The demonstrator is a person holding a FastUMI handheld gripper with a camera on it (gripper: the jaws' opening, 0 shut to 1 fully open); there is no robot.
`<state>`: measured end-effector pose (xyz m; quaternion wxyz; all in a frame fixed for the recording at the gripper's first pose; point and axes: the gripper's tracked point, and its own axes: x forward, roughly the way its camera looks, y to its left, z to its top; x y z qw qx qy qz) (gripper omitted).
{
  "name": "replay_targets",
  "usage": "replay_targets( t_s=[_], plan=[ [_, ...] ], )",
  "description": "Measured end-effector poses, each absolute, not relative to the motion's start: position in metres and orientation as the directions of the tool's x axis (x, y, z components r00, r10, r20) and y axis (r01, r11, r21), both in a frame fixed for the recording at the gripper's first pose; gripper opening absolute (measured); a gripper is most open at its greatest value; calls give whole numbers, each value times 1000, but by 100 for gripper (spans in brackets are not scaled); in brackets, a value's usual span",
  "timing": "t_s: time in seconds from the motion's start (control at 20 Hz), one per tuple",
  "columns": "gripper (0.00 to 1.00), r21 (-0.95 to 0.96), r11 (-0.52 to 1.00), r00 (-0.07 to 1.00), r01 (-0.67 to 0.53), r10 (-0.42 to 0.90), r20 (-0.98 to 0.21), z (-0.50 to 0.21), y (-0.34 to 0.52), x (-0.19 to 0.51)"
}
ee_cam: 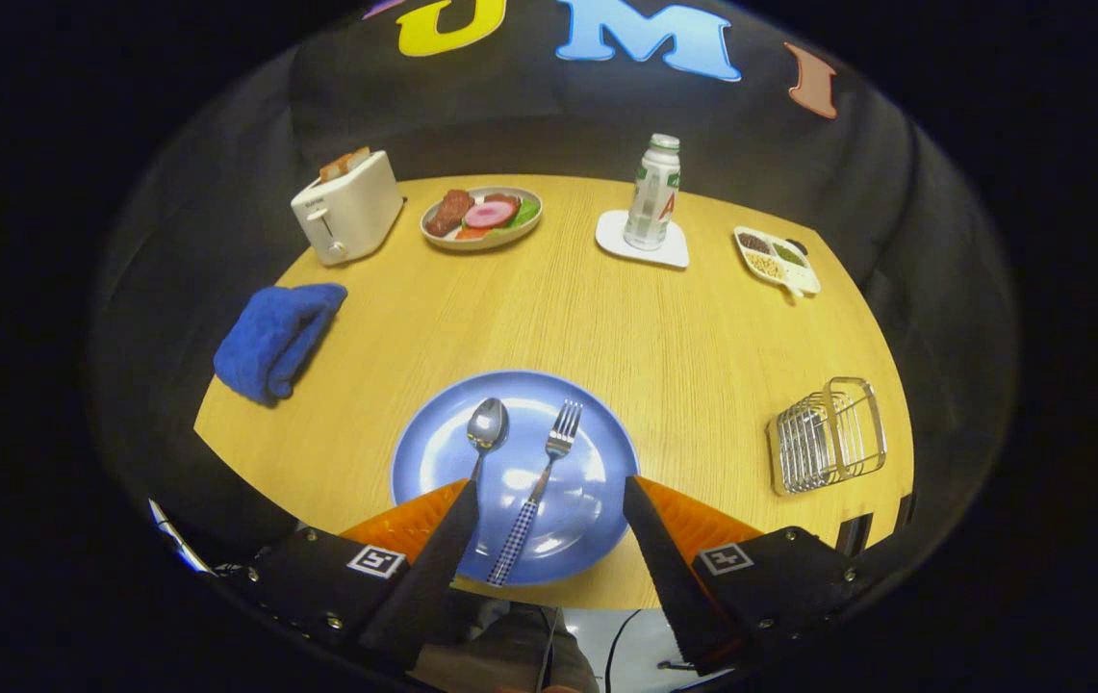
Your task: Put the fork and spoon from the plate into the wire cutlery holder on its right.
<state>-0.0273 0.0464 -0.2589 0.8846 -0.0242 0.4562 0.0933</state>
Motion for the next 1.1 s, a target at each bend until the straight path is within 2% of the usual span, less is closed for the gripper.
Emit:
replay_targets(
  t_s=[0.35,0.5,0.65,0.7,0.9,1.0,1.1],
  plan=[
    [94,71,973,408,-220,158,-899,-298,59,-33],
    [80,36,973,352,-226,116,-929,-316,53,-38],
    [70,49,973,300,-224,117,-947,-324,55,-40],
    [58,43,972,286,-230,110,-952,-328,54,-40],
    [57,7,961,215,-277,69,-974,-344,50,-46],
    [57,-18,954,213,-298,49,-976,-334,48,-39],
    [16,1,957,165,-291,51,-985,-353,45,-42]
  ],
)
